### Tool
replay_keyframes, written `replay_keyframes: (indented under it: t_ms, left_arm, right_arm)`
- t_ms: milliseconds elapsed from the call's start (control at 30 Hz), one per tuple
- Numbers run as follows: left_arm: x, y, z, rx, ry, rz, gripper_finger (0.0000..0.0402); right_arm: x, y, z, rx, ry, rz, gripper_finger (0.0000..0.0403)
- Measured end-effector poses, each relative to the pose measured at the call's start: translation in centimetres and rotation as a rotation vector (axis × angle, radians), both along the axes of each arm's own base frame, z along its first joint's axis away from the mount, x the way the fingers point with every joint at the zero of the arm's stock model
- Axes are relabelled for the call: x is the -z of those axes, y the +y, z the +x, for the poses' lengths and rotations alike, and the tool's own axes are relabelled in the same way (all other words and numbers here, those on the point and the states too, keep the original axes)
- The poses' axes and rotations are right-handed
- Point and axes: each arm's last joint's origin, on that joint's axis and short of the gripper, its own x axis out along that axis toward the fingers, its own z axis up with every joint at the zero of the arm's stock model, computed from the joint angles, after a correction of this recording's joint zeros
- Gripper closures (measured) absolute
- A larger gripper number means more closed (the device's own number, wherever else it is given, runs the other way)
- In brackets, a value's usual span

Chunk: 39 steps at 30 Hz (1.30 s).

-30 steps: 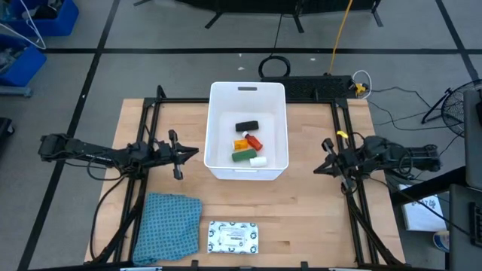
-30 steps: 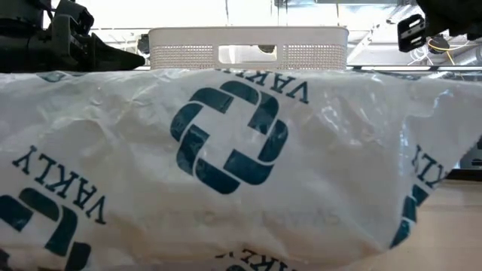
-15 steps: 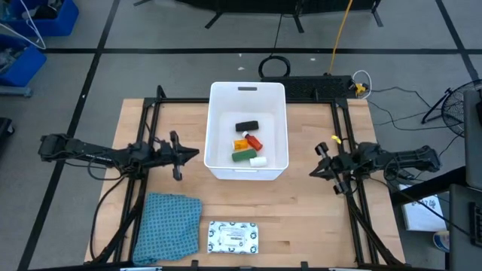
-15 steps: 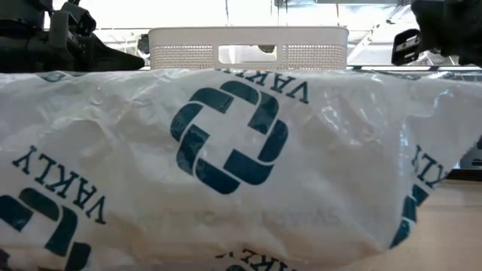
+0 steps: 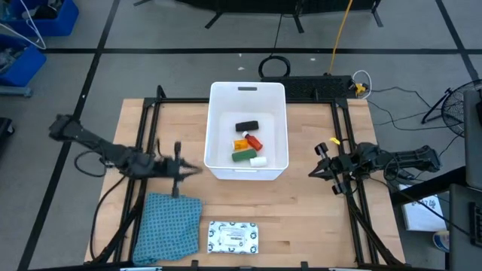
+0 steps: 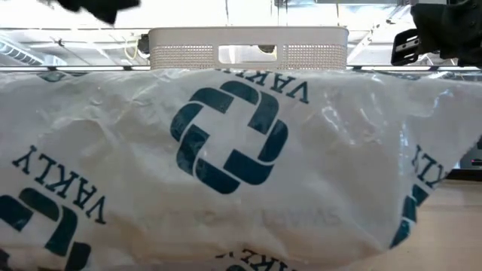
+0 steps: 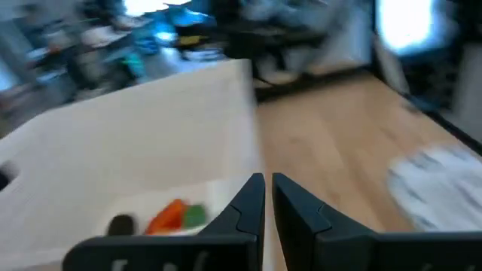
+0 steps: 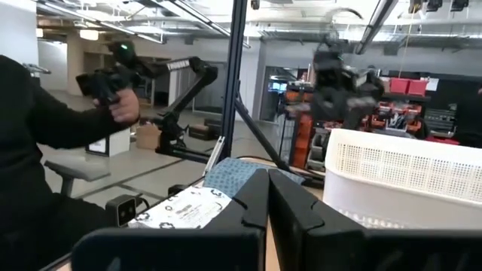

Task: Pick & place medical supplies in basket/bin
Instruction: Put the white mailer bag into the bin

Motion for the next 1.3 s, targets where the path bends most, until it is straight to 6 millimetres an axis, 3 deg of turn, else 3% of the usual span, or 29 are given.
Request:
replay_keyframes:
  t_ms: [100, 233, 400, 600, 833, 1067, 1300]
  left_arm:
    - [-1.1, -2.8, 0.0, 0.072, 0.144, 0.066, 0.0369]
    - [-1.3, -6.3, 0.5, 0.069, 0.188, 0.000, 0.0369]
    - [2.4, -9.8, 1.6, 0.052, 0.312, 0.017, 0.0369]
    - [6.7, -12.3, 2.6, 0.047, 0.420, 0.071, 0.0363]
    - [8.8, -14.5, 3.6, 0.135, 0.438, -0.047, 0.0271]
    - [10.3, -16.3, 2.7, 0.251, 0.433, 0.126, 0.0162]
    - [11.6, -17.0, 3.7, 0.270, 0.379, 0.196, 0.0131]
  right_arm:
    - [0.0, 0.0, 0.0, -0.004, 0.002, 0.007, 0.0403]
    - [0.0, 0.0, 0.0, -0.003, -0.003, 0.004, 0.0403]
    - [-1.0, 0.0, -0.3, -0.003, -0.103, 0.011, 0.0403]
    - [-1.2, 0.0, -0.3, -0.011, -0.115, 0.044, 0.0403]
    - [-1.2, -0.1, -0.3, 0.004, -0.097, 0.095, 0.0403]
    - [-1.1, -0.2, -0.2, 0.014, -0.064, 0.170, 0.0403]
    - [-1.0, -0.2, -0.2, 0.016, -0.053, 0.165, 0.0403]
